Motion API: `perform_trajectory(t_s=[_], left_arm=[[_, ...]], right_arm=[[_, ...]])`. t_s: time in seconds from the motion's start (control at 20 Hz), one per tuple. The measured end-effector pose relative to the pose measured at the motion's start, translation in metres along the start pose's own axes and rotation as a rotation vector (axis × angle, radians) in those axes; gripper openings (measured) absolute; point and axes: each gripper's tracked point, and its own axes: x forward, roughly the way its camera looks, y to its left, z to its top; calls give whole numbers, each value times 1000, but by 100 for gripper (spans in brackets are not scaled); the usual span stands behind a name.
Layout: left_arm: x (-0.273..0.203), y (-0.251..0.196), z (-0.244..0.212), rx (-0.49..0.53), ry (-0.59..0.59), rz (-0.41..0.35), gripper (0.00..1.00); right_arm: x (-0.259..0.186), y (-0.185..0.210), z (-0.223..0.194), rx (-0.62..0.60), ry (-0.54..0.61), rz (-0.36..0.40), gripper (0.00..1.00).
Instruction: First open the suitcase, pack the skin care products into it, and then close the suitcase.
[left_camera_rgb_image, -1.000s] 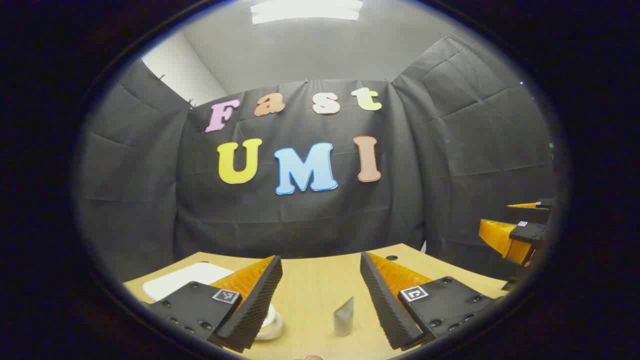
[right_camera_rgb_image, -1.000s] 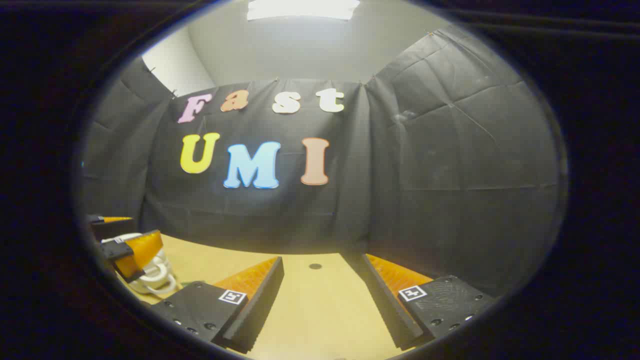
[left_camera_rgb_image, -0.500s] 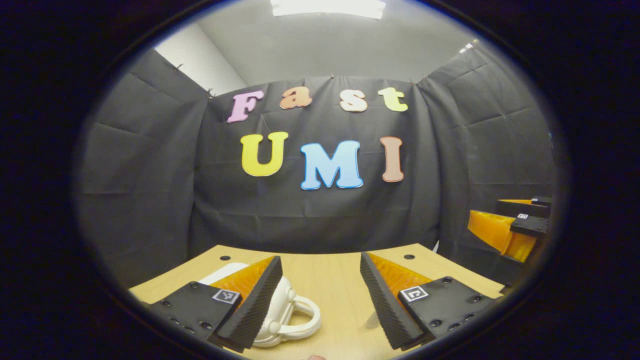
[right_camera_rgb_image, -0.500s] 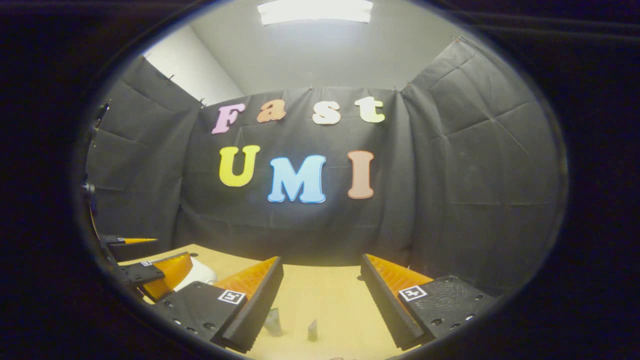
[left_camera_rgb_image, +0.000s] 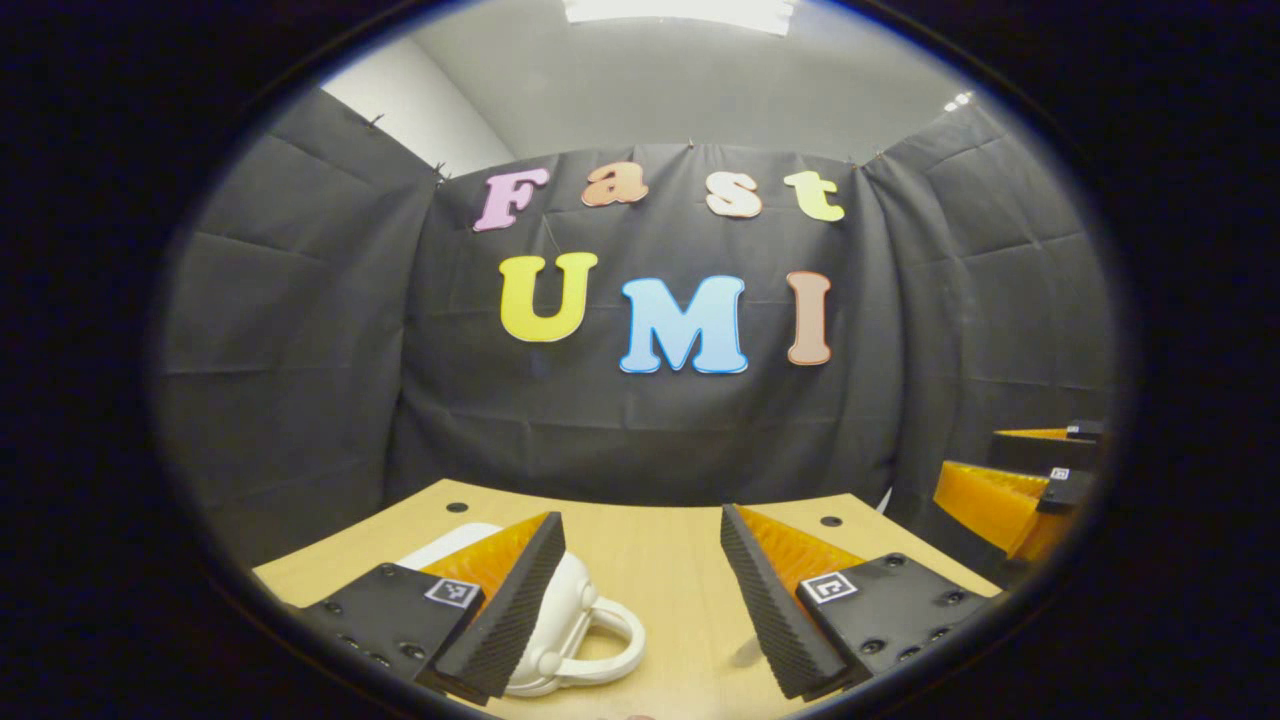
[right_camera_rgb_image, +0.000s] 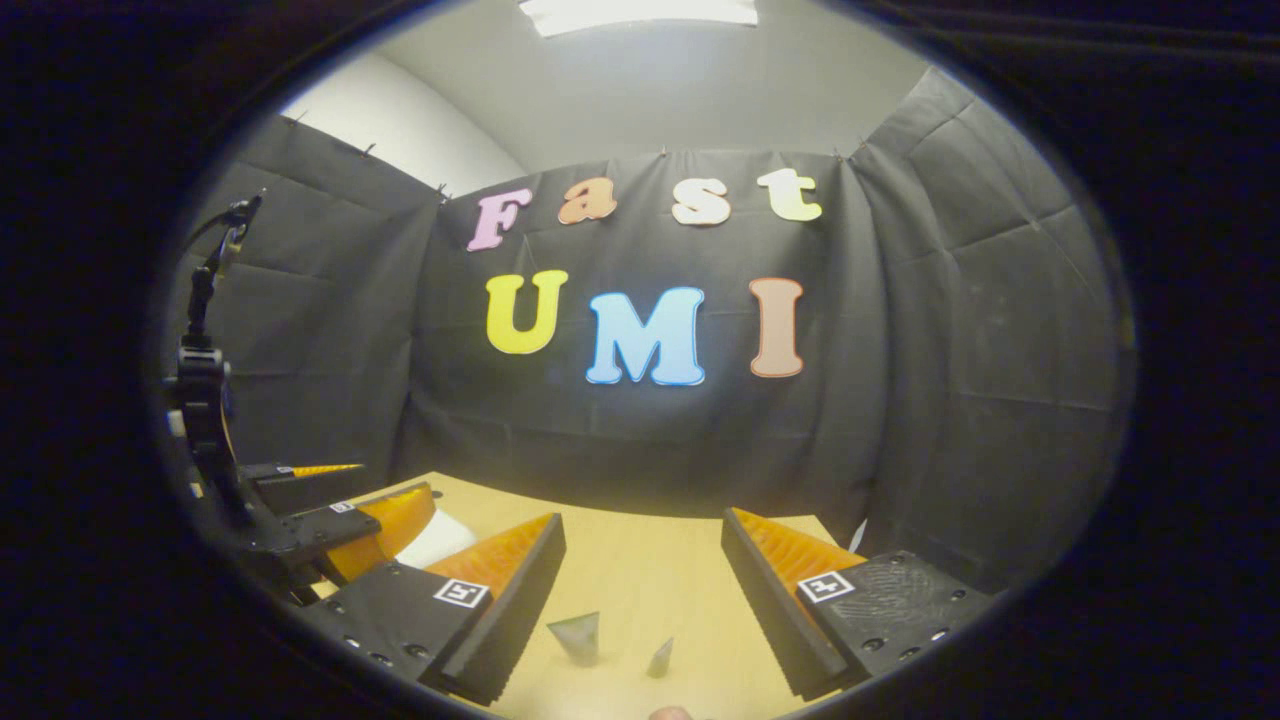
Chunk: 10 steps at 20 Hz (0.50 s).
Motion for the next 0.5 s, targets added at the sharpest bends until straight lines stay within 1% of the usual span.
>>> perform_trajectory(t_s=[0.1, 0.2, 0.35, 0.5], left_arm=[[9, 4, 2, 0, 9, -17, 100], [25, 5, -8, 13, 64, -48, 100], [42, 15, -23, 59, 121, -81, 100], [60, 12, -53, 71, 224, -145, 100]], right_arm=[[4, -8, -4, -51, 8, -43, 95], [10, -17, -4, -92, 21, -111, 95], [17, -10, -8, -89, 20, -138, 95], [26, -10, -23, -84, 61, -164, 95]])
